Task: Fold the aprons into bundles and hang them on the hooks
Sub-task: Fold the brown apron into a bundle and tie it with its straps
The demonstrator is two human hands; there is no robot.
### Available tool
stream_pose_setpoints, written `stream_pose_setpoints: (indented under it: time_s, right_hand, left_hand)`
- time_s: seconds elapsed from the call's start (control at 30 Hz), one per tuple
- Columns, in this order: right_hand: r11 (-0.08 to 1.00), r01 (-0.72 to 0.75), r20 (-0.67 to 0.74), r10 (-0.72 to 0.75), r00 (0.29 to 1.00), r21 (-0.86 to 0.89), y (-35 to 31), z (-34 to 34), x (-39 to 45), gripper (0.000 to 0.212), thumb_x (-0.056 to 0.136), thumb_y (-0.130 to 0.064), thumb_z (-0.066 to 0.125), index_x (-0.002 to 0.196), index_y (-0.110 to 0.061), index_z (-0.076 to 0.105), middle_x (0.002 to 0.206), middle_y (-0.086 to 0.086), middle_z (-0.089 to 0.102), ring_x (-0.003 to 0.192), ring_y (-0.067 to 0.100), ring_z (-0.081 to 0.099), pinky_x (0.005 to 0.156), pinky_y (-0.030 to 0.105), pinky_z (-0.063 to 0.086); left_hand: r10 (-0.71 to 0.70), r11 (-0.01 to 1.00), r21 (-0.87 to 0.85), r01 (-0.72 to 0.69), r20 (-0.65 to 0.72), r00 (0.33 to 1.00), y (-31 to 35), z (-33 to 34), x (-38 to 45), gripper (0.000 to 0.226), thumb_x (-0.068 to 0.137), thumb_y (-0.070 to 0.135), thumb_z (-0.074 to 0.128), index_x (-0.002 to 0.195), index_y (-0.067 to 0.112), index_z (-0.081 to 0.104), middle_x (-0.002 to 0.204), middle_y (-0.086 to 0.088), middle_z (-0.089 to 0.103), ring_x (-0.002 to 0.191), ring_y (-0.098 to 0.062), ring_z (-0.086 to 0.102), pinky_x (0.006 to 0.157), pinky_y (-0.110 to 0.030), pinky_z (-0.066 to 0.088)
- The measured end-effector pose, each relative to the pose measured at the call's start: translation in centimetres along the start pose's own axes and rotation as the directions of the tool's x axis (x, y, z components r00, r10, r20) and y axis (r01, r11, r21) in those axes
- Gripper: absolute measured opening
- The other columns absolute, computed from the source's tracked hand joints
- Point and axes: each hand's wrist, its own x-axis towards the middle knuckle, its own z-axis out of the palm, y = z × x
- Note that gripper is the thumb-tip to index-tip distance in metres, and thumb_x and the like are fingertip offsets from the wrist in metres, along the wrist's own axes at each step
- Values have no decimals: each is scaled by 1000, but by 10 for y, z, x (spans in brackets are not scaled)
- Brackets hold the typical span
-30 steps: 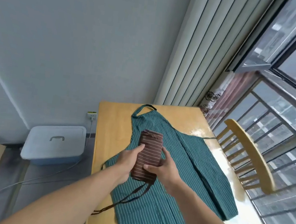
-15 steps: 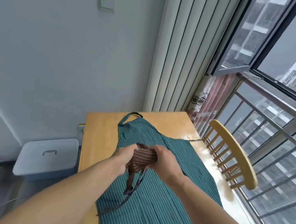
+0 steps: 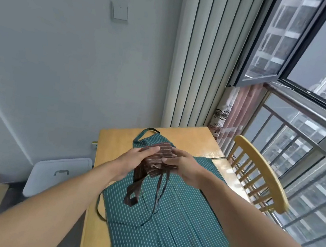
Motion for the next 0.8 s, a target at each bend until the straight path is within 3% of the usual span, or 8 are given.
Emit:
stream_pose_setpoints:
  time_s: [0.07, 0.17, 0.3, 0.4, 0.47, 0.53, 0.7, 0.8]
  right_hand:
    - [999, 41, -81, -39, 996, 14, -6, 0, 2, 39, 90, 5, 68, 125, -8, 58, 117, 20, 69, 106, 35, 69, 95, 46, 57]
    - [986, 93, -257, -128, 958, -141, -8, 2, 5, 42, 83, -8, 81, 116, -11, 56, 122, 17, 65, 103, 30, 69, 81, 40, 60]
    - [893, 165, -221, -276, 935, -418, -3, 13, 2, 34, 77, -39, 86, 103, -24, 69, 105, 0, 75, 97, 18, 73, 90, 46, 60]
    - [755, 230, -77, -347, 935, -614, -7, 13, -8, 65, 66, -60, 86, 121, -31, 67, 117, -10, 70, 107, 7, 67, 95, 33, 56]
    - [645, 242, 3, -348, 937, -725, -6, 9, -12, 89, 62, -59, 88, 138, -29, 55, 132, -9, 58, 119, 7, 58, 102, 26, 47]
    - [561, 233, 35, -340, 940, -794, 0, 8, -15, 99, 62, -52, 92, 146, -27, 46, 138, -5, 51, 124, 10, 52, 106, 27, 43]
    - [465, 277, 75, -407, 910, -841, 9, 8, -20, 81, 72, -26, 90, 142, -26, 50, 136, -7, 52, 123, 11, 51, 109, 38, 46]
    - [271, 329, 164, -492, 855, -904, 9, 9, -27, 65, 74, -23, 88, 131, -25, 58, 144, -9, 49, 132, 13, 40, 110, 37, 41]
  left_hand:
    - [-30, 998, -51, 32, 24, 999, -2, -1, -2, 70, 74, 62, 73, 120, 10, 70, 109, -12, 77, 96, -24, 72, 95, -36, 50]
    - [-39, 994, -101, 47, 75, 996, -12, -1, -5, 58, 82, 38, 76, 127, 3, 64, 112, -16, 75, 107, -28, 71, 100, -41, 53]
    - [22, 978, -209, -19, 15, 1000, -19, 16, -9, 44, 80, 16, 83, 121, 14, 68, 112, -12, 76, 105, -27, 73, 92, -39, 59]
    - [35, 957, -285, -61, -94, 995, -23, 25, -10, 40, 76, 24, 84, 114, 17, 72, 111, -10, 76, 104, -25, 72, 90, -40, 59]
    - [14, 935, -350, -60, -133, 991, -25, 28, -12, 29, 83, 20, 79, 111, 14, 73, 108, -10, 77, 99, -24, 73, 81, -34, 59]
    - [2, 889, -454, -67, -142, 990, -25, 31, -12, 46, 77, 24, 81, 119, 8, 70, 109, -13, 77, 94, -24, 74, 72, -31, 57]
    - [-75, 813, -577, 76, 25, 997, -27, 17, -12, 86, 87, 78, 47, 127, 5, 68, 122, -21, 70, 118, -33, 66, 106, -47, 49]
    - [-99, 848, -515, 123, 73, 992, -26, 5, -9, 73, 90, 67, 57, 127, 4, 67, 126, -25, 67, 121, -39, 63, 110, -52, 46]
